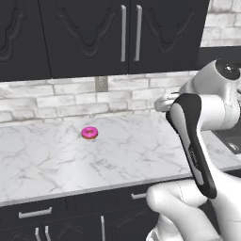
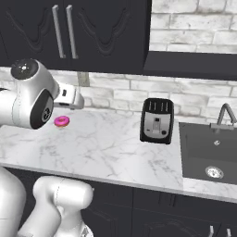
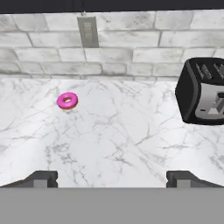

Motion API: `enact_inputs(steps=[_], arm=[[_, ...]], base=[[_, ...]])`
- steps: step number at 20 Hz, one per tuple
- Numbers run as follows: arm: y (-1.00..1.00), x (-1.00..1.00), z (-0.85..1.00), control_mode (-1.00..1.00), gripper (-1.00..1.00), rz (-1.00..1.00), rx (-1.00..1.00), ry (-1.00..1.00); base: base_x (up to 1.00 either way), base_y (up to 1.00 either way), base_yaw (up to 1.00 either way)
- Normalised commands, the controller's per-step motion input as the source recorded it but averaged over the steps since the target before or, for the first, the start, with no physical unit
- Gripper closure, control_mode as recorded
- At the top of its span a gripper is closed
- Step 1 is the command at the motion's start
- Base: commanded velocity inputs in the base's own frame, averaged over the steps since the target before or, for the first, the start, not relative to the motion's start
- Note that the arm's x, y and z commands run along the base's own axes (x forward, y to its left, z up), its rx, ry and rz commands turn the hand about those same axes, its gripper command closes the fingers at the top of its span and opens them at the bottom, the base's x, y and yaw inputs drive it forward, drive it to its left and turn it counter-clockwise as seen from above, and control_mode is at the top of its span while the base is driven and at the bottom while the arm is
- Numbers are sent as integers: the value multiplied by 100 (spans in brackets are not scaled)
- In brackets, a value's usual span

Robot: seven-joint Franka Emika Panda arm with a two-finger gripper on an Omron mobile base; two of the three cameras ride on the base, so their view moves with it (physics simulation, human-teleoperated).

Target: Pick the bar soap and dish brush from the cabinet and place them on the counter.

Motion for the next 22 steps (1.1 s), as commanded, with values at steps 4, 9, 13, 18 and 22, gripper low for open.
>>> enact_inputs(steps=[4,9,13,18,22], arm=[[0,-43,38,-100,-100,0,0,-12],[0,-35,41,-100,-100,0,0,-21],[1,-15,33,-100,-100,0,0,-23],[0,0,26,-100,-100,0,0,-26],[0,-1,24,-100,-100,0,0,-24]], base=[[0,0,0],[0,0,0],[0,0,0],[0,0,0],[0,0,0]])
